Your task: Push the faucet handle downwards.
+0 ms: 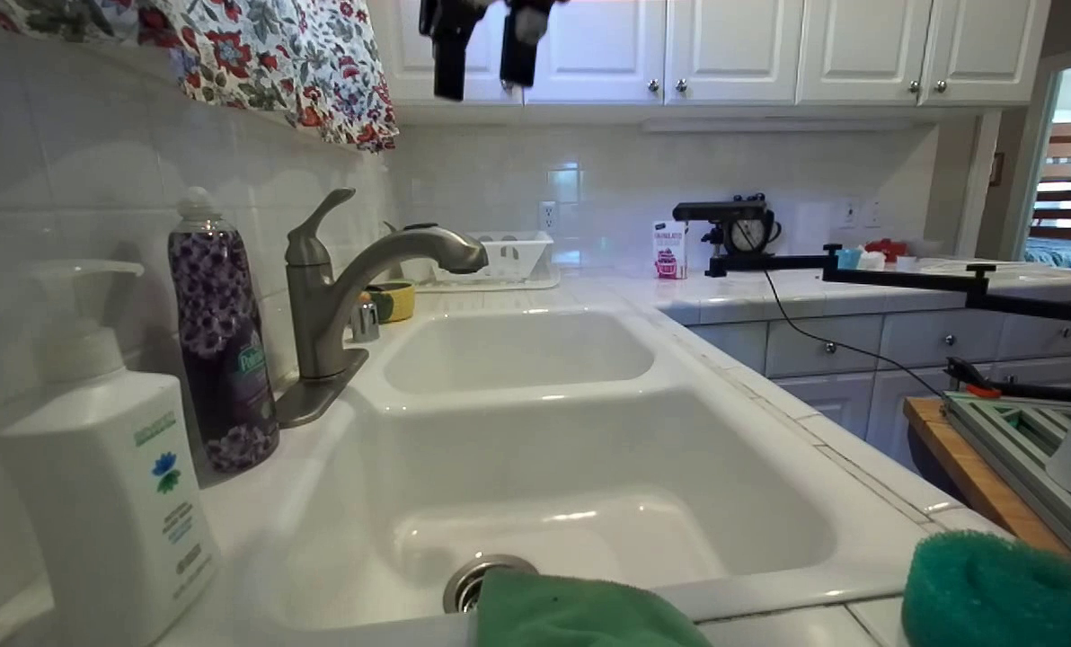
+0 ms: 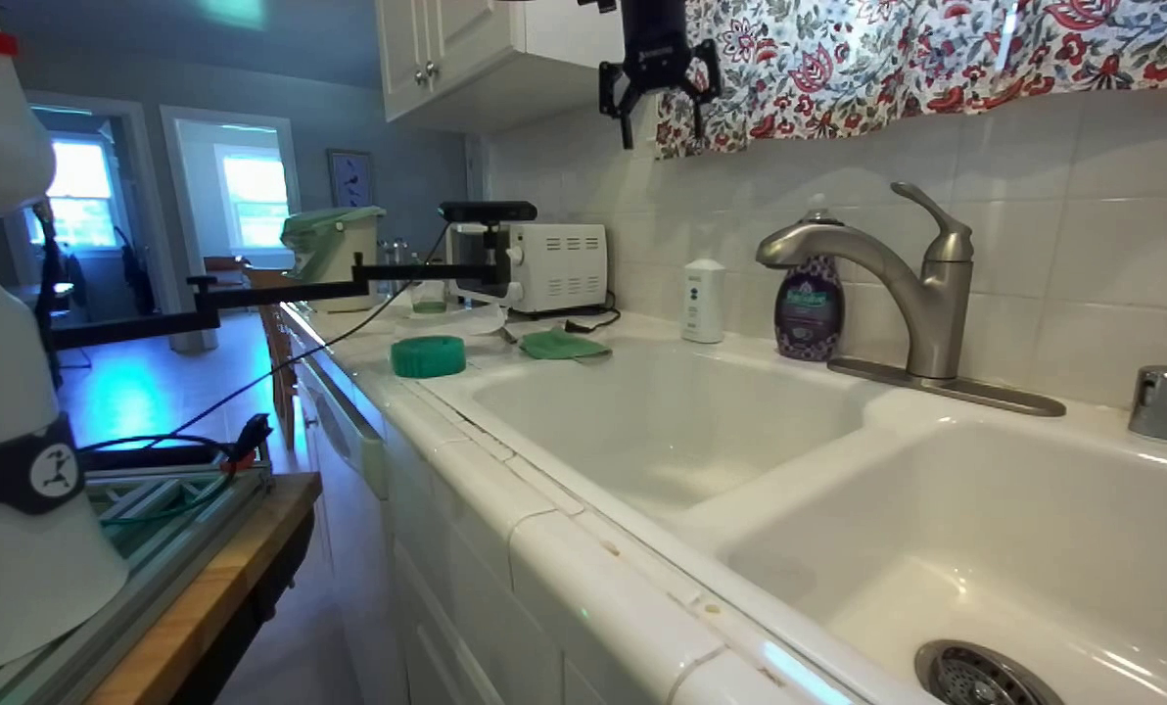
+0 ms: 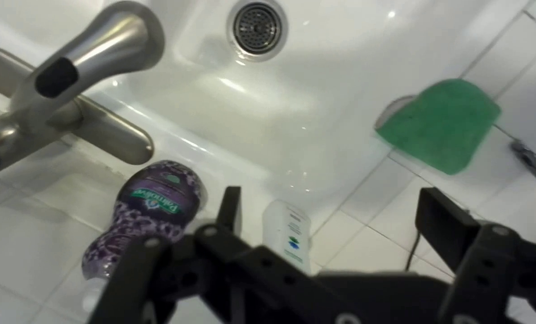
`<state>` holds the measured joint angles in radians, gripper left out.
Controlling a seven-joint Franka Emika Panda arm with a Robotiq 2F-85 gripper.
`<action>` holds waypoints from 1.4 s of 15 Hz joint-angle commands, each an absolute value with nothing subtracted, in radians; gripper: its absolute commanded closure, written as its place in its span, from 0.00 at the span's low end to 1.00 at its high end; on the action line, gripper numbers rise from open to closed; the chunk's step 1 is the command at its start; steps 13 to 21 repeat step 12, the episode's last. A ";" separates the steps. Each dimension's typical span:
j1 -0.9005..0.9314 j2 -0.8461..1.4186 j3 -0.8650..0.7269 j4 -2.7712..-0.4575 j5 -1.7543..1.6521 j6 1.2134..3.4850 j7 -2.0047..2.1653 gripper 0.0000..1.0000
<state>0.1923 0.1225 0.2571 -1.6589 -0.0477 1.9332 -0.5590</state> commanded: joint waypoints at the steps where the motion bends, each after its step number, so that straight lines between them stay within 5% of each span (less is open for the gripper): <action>1: 0.181 0.105 0.240 -1.583 0.096 1.755 -0.508 0.00; 21: 0.180 0.076 0.211 -1.563 0.071 1.674 -0.442 0.00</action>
